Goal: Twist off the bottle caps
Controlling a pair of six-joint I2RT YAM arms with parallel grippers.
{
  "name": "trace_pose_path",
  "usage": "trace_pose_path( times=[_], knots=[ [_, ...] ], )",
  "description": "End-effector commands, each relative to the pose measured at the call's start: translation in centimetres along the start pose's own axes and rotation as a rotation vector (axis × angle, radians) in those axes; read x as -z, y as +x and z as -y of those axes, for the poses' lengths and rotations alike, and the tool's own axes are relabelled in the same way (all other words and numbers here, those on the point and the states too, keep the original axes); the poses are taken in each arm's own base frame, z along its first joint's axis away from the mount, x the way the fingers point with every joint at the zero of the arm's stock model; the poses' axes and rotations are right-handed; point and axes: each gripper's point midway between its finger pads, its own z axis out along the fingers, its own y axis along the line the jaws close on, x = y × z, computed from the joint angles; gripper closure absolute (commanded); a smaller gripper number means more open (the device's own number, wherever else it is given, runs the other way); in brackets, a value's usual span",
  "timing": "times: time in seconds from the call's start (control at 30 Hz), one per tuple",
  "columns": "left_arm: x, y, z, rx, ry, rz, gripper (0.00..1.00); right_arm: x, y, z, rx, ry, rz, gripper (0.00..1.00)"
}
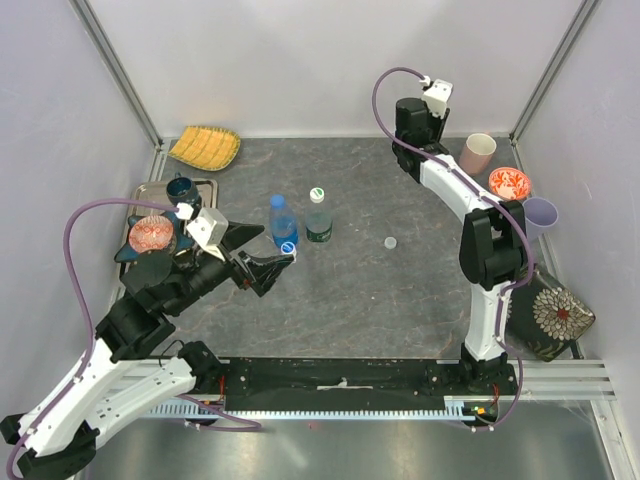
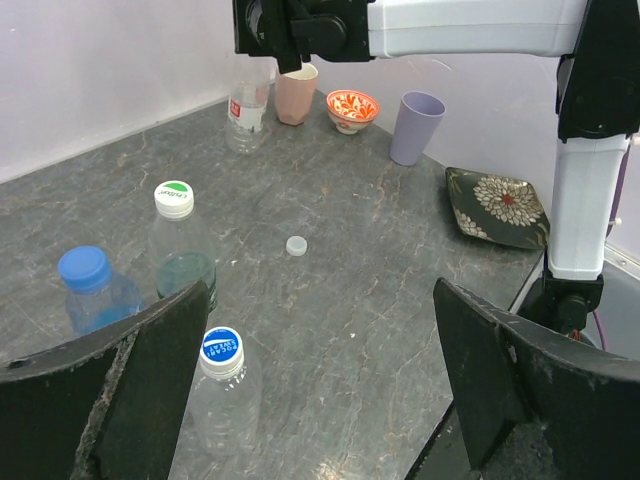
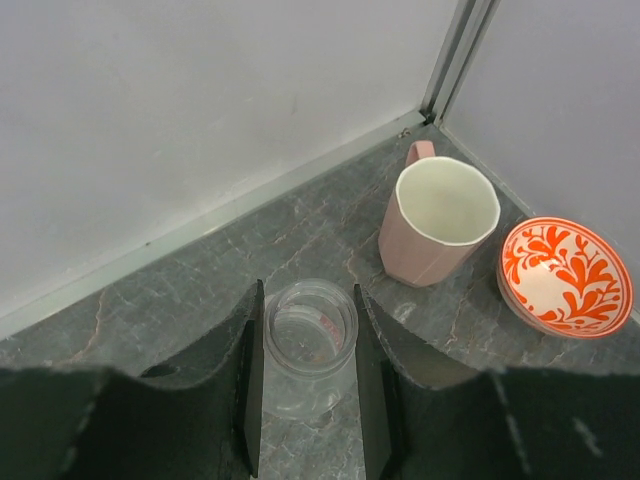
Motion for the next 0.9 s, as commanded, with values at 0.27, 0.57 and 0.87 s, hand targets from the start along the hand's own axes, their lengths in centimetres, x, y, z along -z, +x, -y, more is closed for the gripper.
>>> trace_pose_path(
  times=[0.27, 0.57, 0.87],
  knots=[
    [-1.1, 0.8, 0.0, 0.032, 0.001, -0.031, 0.0, -0.3, 0.2, -1.7, -0.01, -0.076, -0.039, 1.0],
    [-1.2, 1.1, 0.1, 0.036, 0.005, -0.037, 0.0, -0.3, 1.7, -2.0, 0.004, -0.095, -0.084, 0.68],
    [-1.1, 1.4, 0.0, 0.039, 0.004, -0.042, 0.0, 0.2, 0.4, -2.3, -0.017, -0.12, -0.082, 0.39]
  ],
)
